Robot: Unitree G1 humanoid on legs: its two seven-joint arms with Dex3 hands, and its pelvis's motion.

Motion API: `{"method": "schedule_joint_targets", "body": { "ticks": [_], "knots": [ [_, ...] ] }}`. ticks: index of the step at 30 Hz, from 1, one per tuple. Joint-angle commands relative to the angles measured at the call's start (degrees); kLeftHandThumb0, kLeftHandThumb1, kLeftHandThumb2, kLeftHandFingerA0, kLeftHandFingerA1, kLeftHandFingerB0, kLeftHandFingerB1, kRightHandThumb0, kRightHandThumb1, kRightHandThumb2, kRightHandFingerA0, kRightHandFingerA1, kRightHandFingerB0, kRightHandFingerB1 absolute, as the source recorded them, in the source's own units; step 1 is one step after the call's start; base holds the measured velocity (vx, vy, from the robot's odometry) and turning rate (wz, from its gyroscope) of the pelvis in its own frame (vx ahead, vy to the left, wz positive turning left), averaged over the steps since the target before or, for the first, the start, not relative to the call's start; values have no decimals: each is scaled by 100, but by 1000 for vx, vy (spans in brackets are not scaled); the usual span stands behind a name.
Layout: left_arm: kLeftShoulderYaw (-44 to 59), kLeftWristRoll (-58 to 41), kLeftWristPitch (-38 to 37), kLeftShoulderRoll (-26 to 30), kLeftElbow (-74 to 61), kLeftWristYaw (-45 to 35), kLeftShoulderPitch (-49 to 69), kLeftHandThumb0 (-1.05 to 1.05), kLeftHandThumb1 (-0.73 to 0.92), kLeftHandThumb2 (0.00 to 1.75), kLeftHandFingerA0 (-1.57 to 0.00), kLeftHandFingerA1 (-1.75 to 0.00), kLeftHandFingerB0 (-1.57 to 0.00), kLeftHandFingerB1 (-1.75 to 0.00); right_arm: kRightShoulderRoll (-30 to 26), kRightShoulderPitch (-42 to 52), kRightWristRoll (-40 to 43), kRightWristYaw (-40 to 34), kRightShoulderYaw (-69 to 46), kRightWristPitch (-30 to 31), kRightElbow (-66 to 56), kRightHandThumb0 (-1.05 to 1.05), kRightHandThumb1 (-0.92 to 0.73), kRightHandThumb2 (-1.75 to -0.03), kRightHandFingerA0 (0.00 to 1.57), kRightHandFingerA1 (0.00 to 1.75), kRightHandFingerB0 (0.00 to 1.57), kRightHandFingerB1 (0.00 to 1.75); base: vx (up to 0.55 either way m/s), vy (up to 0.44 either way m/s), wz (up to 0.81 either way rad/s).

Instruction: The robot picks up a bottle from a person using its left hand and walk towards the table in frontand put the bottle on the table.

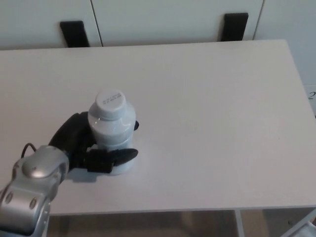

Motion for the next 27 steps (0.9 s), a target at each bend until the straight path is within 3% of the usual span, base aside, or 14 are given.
{"method": "schedule_joint_targets", "body": {
  "ticks": [1,7,10,11,16,18,19,20,21,22,23,24,25,27],
  "knots": [
    [18,185,-116,15,346,124,-302,-11,78,78,-109,-135,-78,-93,-94,-15,11,66,-40,52,-9,-45,-68,-61,66,46,54,40,0,0,0],
    [-36,327,-254,-26,542,216,-384,-9,79,74,-106,-135,-78,-89,-80,-42,14,86,-46,61,-19,-44,-67,-61,64,46,52,39,0,0,0],
    [34,277,-483,-133,661,269,-302,-9,81,69,-107,-135,-81,-74,-79,-47,22,97,-59,60,-16,-44,-67,-61,66,46,51,39,0,0,0],
    [16,309,-585,-156,700,303,-270,-10,81,64,-107,-124,-81,-61,-80,-45,5,100,-46,47,-15,-44,-67,-61,66,46,51,39,0,0,0],
    [-49,358,-1015,-163,907,265,-167,-7,81,63,-110,-112,-82,-63,-70,-56,29,123,-76,61,-3,-44,-67,-60,65,46,50,39,0,0,0],
    [-15,311,-1018,-260,963,330,-102,-10,80,63,-112,-101,-79,-58,-72,-49,26,147,-77,39,-17,-44,-67,-60,64,46,49,38,0,0,0],
    [21,280,-1041,-285,985,334,-98,-15,77,62,-109,-86,-72,-51,-58,-62,37,141,-89,48,-23,-44,-67,-60,64,46,49,38,0,0,0],
    [39,269,-1056,-299,998,335,-95,-15,77,62,-109,-86,-72,-51,-52,-67,41,139,-95,51,-25,-44,-67,-60,64,46,49,38,0,0,0],
    [29,269,-955,-330,951,354,-32,-44,51,74,-53,-54,-33,-43,-53,-70,33,140,-92,36,-25,-44,-67,-60,64,46,48,38,0,0,0],
    [-41,313,-981,-269,968,269,-22,-50,49,70,-28,-43,-20,-37,-49,-75,38,134,-101,46,-21,-44,-67,-60,64,46,48,38,0,0,0],
    [-70,333,-1002,-242,978,232,-19,-50,49,70,-28,-43,-20,-37,-47,-77,39,132,-105,51,-20,-44,-67,-60,64,46,48,38,0,0,0],
    [-141,369,-1147,-168,1052,131,5,-56,43,70,-7,-36,-7,-29,-44,-77,24,128,-96,58,-11,-44,-67,-60,63,45,49,38,0,0,0],
    [-244,458,-1330,-65,1156,47,8,-68,44,76,0,-7,-2,-10,-50,-79,26,143,-100,53,-11,-43,-67,-60,63,46,49,38,0,0,0],
    [-393,628,-1585,64,1240,49,17,-75,47,81,0,-7,-1,-7,-56,-83,22,150,-99,38,-15,-43,-67,-60,64,46,49,38,0,0,0]
  ]
}}
